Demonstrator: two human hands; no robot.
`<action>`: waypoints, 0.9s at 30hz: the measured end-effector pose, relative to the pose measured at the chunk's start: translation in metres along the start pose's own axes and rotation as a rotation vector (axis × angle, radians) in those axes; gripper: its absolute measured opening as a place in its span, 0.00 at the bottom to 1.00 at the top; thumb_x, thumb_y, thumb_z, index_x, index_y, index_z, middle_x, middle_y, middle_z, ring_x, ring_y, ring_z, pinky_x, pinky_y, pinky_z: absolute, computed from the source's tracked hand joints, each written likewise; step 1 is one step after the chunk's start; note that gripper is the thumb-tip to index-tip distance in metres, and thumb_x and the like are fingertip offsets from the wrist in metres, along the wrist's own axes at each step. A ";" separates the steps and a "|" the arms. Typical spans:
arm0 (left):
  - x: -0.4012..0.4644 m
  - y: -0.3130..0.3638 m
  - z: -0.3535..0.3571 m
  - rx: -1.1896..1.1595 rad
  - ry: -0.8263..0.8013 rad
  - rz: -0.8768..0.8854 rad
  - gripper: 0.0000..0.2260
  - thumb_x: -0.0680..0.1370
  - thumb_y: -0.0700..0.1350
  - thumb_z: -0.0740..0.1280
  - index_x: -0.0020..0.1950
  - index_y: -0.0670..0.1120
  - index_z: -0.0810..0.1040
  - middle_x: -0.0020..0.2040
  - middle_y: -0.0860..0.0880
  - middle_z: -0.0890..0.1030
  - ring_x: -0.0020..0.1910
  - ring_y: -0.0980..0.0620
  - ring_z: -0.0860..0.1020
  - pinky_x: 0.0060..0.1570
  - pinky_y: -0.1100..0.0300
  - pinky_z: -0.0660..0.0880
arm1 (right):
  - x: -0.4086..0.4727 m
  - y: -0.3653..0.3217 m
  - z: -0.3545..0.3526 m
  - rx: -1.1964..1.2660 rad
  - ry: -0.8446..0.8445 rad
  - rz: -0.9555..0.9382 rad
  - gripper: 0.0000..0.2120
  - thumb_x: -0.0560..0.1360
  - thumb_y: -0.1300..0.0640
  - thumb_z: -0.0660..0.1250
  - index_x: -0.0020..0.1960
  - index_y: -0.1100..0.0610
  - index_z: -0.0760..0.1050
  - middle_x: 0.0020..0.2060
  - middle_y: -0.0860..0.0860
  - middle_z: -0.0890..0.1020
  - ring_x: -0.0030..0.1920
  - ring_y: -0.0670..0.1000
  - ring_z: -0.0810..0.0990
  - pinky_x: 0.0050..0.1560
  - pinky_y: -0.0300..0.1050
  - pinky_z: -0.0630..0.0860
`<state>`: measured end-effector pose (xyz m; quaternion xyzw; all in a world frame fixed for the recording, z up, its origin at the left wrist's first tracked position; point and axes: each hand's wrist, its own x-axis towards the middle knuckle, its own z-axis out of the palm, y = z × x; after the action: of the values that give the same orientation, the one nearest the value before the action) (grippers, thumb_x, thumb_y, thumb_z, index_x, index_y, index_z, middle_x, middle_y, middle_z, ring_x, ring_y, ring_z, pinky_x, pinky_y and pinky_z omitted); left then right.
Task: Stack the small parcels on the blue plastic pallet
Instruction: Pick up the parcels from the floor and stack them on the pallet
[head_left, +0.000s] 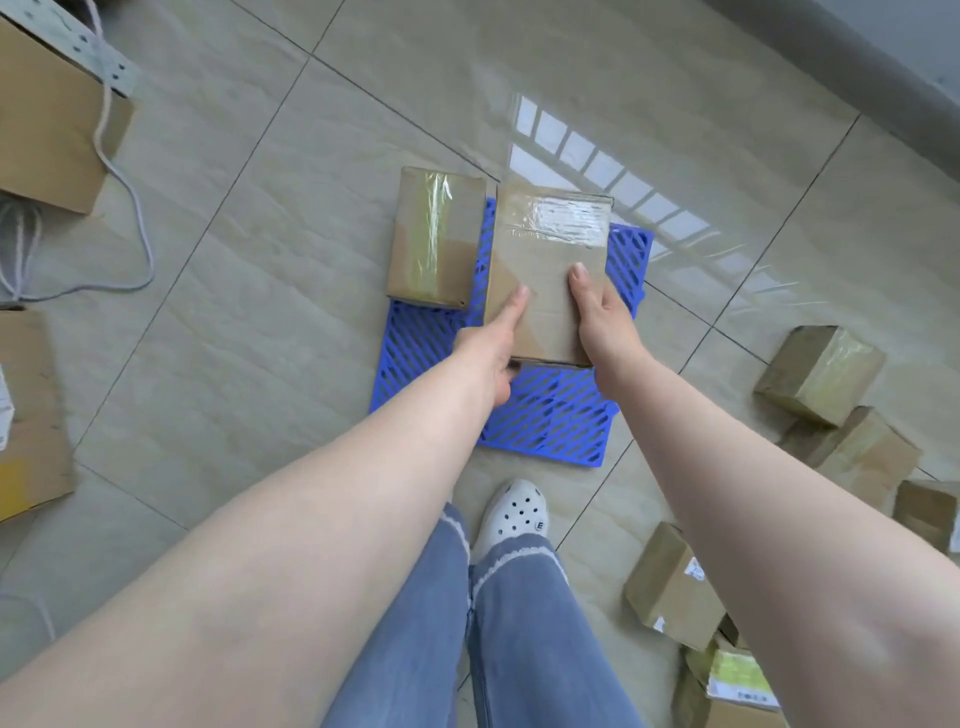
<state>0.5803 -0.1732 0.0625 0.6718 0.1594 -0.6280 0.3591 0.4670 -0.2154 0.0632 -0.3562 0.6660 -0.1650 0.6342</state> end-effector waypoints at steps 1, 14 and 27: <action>0.018 -0.001 0.000 -0.039 0.011 -0.013 0.31 0.69 0.54 0.77 0.65 0.41 0.73 0.56 0.44 0.83 0.44 0.49 0.82 0.45 0.54 0.80 | 0.013 0.006 0.005 0.003 -0.009 0.000 0.25 0.77 0.38 0.61 0.71 0.48 0.69 0.62 0.44 0.79 0.62 0.47 0.78 0.67 0.49 0.72; 0.131 -0.007 0.007 -0.107 0.109 -0.031 0.37 0.66 0.59 0.77 0.68 0.44 0.69 0.63 0.48 0.78 0.60 0.47 0.78 0.64 0.49 0.74 | 0.116 0.043 0.033 -0.040 0.003 0.031 0.27 0.79 0.39 0.58 0.75 0.49 0.64 0.68 0.46 0.74 0.66 0.48 0.74 0.70 0.51 0.69; 0.146 -0.011 0.010 -0.076 0.130 -0.020 0.35 0.68 0.63 0.73 0.66 0.42 0.70 0.55 0.49 0.78 0.58 0.45 0.79 0.64 0.51 0.75 | 0.135 0.051 0.036 -0.091 0.015 0.053 0.26 0.81 0.41 0.56 0.76 0.49 0.62 0.67 0.46 0.73 0.62 0.47 0.73 0.64 0.45 0.70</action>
<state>0.5892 -0.2069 -0.0803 0.6954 0.2127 -0.5801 0.3670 0.4958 -0.2640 -0.0742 -0.3656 0.6867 -0.1204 0.6166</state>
